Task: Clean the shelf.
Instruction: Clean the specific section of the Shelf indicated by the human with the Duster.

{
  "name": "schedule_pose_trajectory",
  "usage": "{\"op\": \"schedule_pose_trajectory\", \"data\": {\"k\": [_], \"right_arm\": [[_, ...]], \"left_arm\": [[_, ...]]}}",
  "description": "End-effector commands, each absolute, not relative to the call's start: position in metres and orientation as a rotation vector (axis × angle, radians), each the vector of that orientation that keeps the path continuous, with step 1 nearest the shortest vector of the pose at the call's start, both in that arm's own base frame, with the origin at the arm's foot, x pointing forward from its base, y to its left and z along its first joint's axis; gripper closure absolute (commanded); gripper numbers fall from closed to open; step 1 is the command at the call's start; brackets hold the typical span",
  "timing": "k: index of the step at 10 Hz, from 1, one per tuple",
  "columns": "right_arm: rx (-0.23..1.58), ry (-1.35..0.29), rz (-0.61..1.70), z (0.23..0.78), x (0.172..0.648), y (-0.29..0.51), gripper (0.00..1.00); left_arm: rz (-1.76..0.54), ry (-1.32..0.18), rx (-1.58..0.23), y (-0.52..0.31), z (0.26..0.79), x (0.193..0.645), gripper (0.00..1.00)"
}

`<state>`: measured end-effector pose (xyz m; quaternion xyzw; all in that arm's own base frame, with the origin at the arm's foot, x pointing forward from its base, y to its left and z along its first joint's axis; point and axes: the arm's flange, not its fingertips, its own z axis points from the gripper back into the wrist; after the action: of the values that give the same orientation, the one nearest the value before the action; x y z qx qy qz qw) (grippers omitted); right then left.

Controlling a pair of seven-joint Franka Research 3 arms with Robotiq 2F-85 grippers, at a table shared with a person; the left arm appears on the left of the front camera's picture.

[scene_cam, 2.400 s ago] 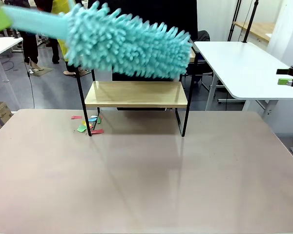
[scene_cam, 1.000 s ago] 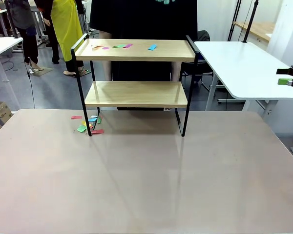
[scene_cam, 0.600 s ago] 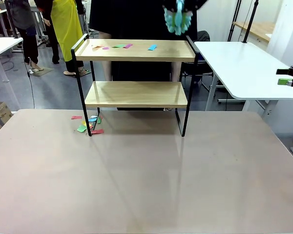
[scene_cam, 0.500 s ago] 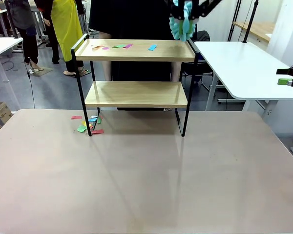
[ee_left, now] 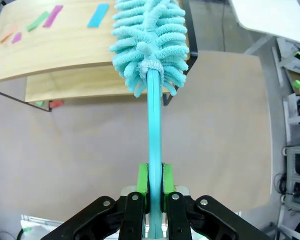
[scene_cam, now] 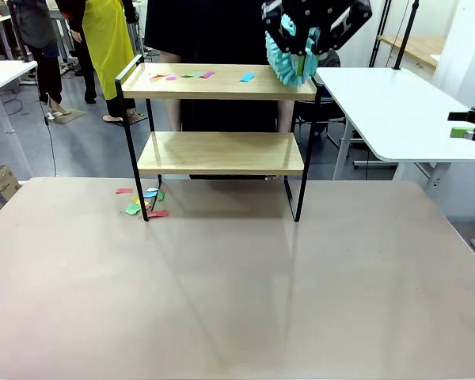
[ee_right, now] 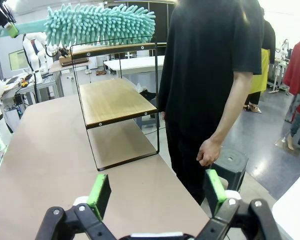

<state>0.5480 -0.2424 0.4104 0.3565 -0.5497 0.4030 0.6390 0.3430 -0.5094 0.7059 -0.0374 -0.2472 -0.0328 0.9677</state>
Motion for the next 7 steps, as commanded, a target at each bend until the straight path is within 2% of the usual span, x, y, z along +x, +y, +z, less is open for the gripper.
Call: {"op": "schedule_pose_trajectory", "data": {"k": [1,4,5,6,7], "right_arm": [[0.812,-1.258,0.926,0.414,0.548,-0.240,0.00],[0.812,-1.258,0.926,0.414,0.548,-0.240,0.00],[0.812,-1.258,0.926,0.414,0.548,-0.240,0.00],[0.812,-1.258,0.926,0.414,0.548,-0.240,0.00],[0.812,-1.258,0.926,0.414,0.548,-0.240,0.00]], "left_arm": [[-0.050,-0.475,-0.066,-0.514,0.702,0.343,0.87],[-0.069,-0.426,-0.048,-0.517,0.690,0.349,0.87],[-0.084,-0.362,-0.007,-0.516,0.694,0.351,0.87],[-0.070,-0.455,-0.054,-0.516,0.685,0.351,0.87],[-0.070,-0.428,-0.035,-0.514,0.682,0.350,0.87]]}}
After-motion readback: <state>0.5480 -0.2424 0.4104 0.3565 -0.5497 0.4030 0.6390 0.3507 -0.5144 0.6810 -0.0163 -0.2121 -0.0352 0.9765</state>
